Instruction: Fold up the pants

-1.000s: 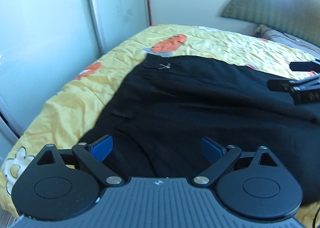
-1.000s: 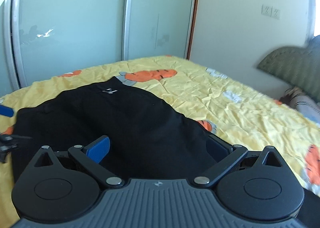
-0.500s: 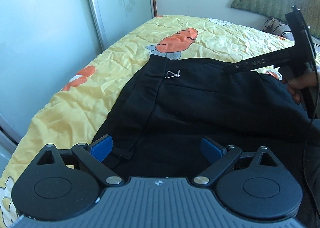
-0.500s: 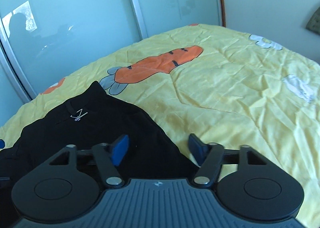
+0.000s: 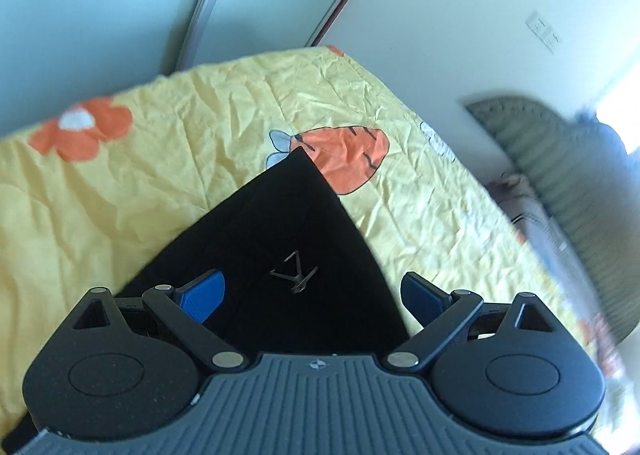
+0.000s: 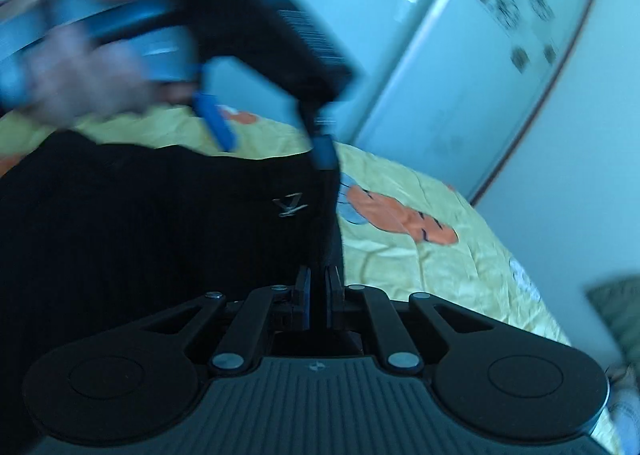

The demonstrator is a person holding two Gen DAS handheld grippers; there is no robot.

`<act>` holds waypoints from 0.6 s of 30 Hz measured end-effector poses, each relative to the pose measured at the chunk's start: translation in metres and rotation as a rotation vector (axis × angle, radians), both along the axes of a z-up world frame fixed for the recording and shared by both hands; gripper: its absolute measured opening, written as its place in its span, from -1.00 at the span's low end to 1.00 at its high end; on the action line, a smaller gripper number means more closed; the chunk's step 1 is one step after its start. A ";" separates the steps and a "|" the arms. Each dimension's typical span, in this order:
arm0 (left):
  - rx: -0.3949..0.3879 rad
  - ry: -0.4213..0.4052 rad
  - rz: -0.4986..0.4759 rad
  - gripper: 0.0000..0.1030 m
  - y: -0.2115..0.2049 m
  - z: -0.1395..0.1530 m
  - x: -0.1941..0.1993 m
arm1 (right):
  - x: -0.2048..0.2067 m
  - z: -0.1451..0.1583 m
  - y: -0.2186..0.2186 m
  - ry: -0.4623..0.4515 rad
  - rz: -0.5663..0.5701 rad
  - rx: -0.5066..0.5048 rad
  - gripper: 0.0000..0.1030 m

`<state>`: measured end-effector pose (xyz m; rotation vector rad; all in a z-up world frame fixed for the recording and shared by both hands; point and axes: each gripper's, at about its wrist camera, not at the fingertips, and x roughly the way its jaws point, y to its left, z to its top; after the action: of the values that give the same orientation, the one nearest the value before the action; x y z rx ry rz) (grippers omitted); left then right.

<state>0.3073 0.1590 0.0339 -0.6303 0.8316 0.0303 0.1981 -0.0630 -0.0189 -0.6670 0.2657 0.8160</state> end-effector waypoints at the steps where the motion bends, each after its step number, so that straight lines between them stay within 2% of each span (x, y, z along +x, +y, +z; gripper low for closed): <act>1: -0.039 0.007 0.006 0.86 0.003 -0.002 0.006 | -0.007 -0.002 0.002 -0.013 0.010 -0.013 -0.87; 4: -0.088 0.057 0.028 0.71 0.007 -0.009 0.023 | -0.017 -0.008 0.005 -0.028 0.026 -0.032 -0.87; 6: -0.097 0.076 0.038 0.25 0.009 -0.013 0.027 | -0.017 -0.011 0.005 -0.016 0.027 -0.025 -0.87; 7: -0.092 0.094 0.042 -0.25 0.008 -0.014 0.026 | -0.015 -0.012 0.005 -0.011 0.025 -0.021 -0.87; 9: -0.077 0.111 0.029 -0.89 0.007 -0.017 0.021 | -0.015 -0.014 0.004 -0.005 0.017 -0.009 -0.87; 12: -0.011 0.078 0.037 -0.89 0.002 -0.016 0.002 | -0.022 -0.021 0.005 -0.036 -0.035 -0.007 -0.85; 13: -0.010 0.067 0.038 -0.89 0.002 -0.015 -0.005 | -0.024 -0.024 0.003 -0.067 -0.069 -0.019 -0.75; 16: -0.051 0.042 0.038 -0.88 0.007 -0.010 -0.024 | -0.022 -0.033 -0.008 -0.136 -0.195 -0.072 -0.08; 18: -0.079 0.030 0.030 -0.88 0.012 -0.006 -0.035 | -0.018 -0.037 -0.024 -0.149 -0.278 -0.100 -0.09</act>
<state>0.2721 0.1712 0.0280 -0.7183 0.8556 0.0341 0.1803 -0.0868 -0.0559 -0.7612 0.2587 0.4870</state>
